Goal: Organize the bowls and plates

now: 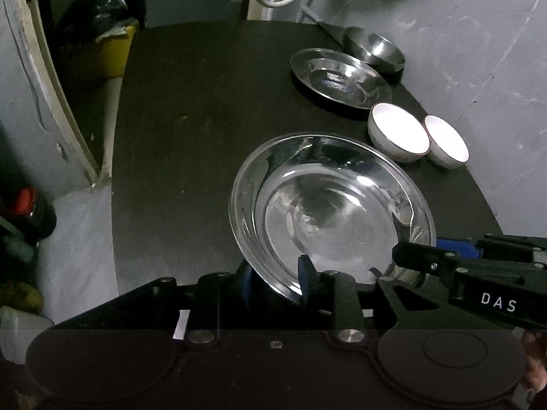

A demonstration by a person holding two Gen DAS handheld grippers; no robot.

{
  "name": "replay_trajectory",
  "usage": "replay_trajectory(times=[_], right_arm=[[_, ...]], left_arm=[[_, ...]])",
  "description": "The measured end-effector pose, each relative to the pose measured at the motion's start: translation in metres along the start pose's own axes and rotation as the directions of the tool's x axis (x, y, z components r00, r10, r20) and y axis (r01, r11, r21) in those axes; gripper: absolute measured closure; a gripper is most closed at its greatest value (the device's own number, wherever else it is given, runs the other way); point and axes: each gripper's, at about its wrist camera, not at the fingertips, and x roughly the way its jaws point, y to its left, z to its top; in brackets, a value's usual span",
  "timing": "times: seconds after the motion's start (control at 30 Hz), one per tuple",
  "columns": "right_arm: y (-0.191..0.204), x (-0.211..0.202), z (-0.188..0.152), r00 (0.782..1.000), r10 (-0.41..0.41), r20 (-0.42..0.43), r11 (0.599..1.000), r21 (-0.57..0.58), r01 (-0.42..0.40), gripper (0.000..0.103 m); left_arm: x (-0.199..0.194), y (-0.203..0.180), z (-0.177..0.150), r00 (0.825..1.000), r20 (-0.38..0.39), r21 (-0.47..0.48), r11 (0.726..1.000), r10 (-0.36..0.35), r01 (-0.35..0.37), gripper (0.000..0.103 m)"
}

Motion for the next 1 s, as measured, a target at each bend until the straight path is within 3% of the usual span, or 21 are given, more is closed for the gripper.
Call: replay_trajectory(times=[0.33,0.5,0.6,0.67,0.7,0.77,0.87,0.93,1.0], right_arm=[[-0.001,-0.001,0.002,1.0,-0.017,0.0,1.0,-0.009,0.017,0.07],[-0.008,-0.001,0.003,0.999,-0.036,0.004,0.999,0.01,0.036,0.061],[-0.011,-0.002,0.004,0.999,-0.034,0.011,0.999,0.019,0.034,0.05],[-0.013,-0.002,0.004,0.999,-0.034,0.017,0.999,0.024,0.034,0.04],[-0.014,-0.003,0.005,0.999,-0.035,0.021,0.999,0.027,0.034,0.037],[-0.017,-0.004,0.005,0.999,-0.039,0.035,0.999,0.039,0.037,0.021],[-0.025,-0.007,0.006,0.997,-0.042,0.066,0.997,0.063,0.038,0.007],[-0.031,-0.01,0.007,0.995,-0.029,0.096,0.996,0.087,0.02,0.0],[-0.038,-0.014,0.008,0.992,-0.013,0.125,0.995,0.101,0.0,0.0]], left_arm=[[0.003,-0.001,0.001,1.0,-0.014,0.0,1.0,0.004,-0.004,0.072],[0.003,-0.003,0.002,1.0,-0.016,0.011,1.0,0.019,-0.018,0.07],[0.0,-0.003,0.004,0.999,0.003,0.014,0.999,0.036,-0.036,0.054],[-0.003,-0.004,0.005,0.998,0.027,0.013,0.998,0.062,-0.062,0.029],[-0.005,-0.003,0.006,0.996,0.042,0.011,0.997,0.074,-0.075,0.024],[-0.009,-0.003,0.009,0.992,0.075,0.003,0.994,0.105,-0.105,0.012],[-0.01,0.001,0.016,0.986,0.099,-0.016,0.991,0.132,-0.131,0.002],[-0.008,0.003,0.02,0.982,0.11,-0.038,0.988,0.151,-0.147,0.002],[-0.008,0.005,0.024,0.978,0.127,-0.069,0.985,0.167,-0.159,0.002]])
